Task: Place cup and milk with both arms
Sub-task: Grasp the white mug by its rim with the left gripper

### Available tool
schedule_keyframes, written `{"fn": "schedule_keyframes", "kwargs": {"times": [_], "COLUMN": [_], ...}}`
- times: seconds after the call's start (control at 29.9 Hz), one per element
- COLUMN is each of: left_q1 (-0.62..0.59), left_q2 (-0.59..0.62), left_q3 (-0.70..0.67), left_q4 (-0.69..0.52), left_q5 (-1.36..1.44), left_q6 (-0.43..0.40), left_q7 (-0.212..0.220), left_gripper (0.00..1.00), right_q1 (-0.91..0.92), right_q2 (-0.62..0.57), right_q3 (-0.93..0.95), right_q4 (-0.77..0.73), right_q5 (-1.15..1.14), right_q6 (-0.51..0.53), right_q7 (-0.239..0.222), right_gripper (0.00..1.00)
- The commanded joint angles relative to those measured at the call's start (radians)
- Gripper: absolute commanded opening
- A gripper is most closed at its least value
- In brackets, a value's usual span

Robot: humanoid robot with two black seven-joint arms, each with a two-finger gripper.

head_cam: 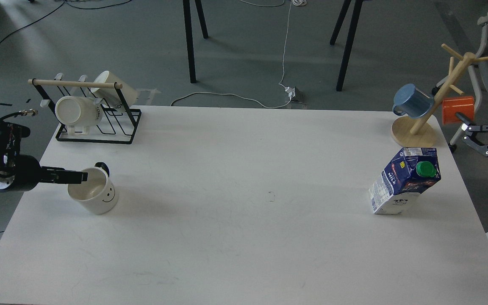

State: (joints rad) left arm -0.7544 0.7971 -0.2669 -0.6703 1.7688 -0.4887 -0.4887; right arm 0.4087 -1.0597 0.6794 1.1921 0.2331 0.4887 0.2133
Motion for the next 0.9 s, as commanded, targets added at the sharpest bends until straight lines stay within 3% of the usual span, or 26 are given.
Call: {"fn": "schedule_keyframes", "kwargs": {"times": [0.0,0.17,0.27,0.37,0.43,0.6,0.67,0.73,0.87], "left_q1": [0.009,0.030,0.032,0.032,0.041,0.073,0.076,0.081,0.081], "left_q2": [-0.006,-0.027,-0.027,-0.029,-0.029,-0.027,-0.029,-0.033,-0.042], "left_q3": [0.000,-0.002,-0.002,0.002,0.002,0.003,0.003,0.000,0.000], "left_q4": [0.000,0.001,0.001,0.001,0.001,0.000,0.000,-0.002,-0.003], "left_q5": [-0.002,0.000,0.000,0.003,0.006,0.006,0.008,0.005,0.005], "left_q6": [0.000,0.000,0.000,0.000,0.000,0.025,0.032,0.047,0.088], "left_q7": [0.000,0.000,0.000,0.000,0.000,0.000,0.000,0.000,0.000], "left_gripper": [0.98,0.92,0.83,0.64,0.39,0.22,0.07,0.02,0.00], "right_q1": [-0.008,-0.011,-0.011,-0.011,-0.011,-0.013,-0.014,-0.017,-0.019], "right_q2": [0.000,-0.002,-0.002,-0.002,-0.002,-0.003,-0.003,-0.003,-0.003], "right_q3": [0.000,0.002,0.002,0.002,0.000,0.002,0.002,0.003,0.003], "right_q4": [0.001,0.001,0.001,0.001,0.001,0.001,0.000,0.001,0.001], "right_q5": [0.000,0.000,0.000,0.000,0.000,0.000,0.000,0.000,0.000], "right_q6": [0.000,0.000,0.000,0.000,0.000,0.000,0.000,0.000,0.000], "right_q7": [0.000,0.000,0.000,0.000,0.000,0.001,0.001,0.000,0.001], "right_gripper": [0.99,0.99,0.99,0.99,0.99,0.99,0.99,0.99,0.99]}}
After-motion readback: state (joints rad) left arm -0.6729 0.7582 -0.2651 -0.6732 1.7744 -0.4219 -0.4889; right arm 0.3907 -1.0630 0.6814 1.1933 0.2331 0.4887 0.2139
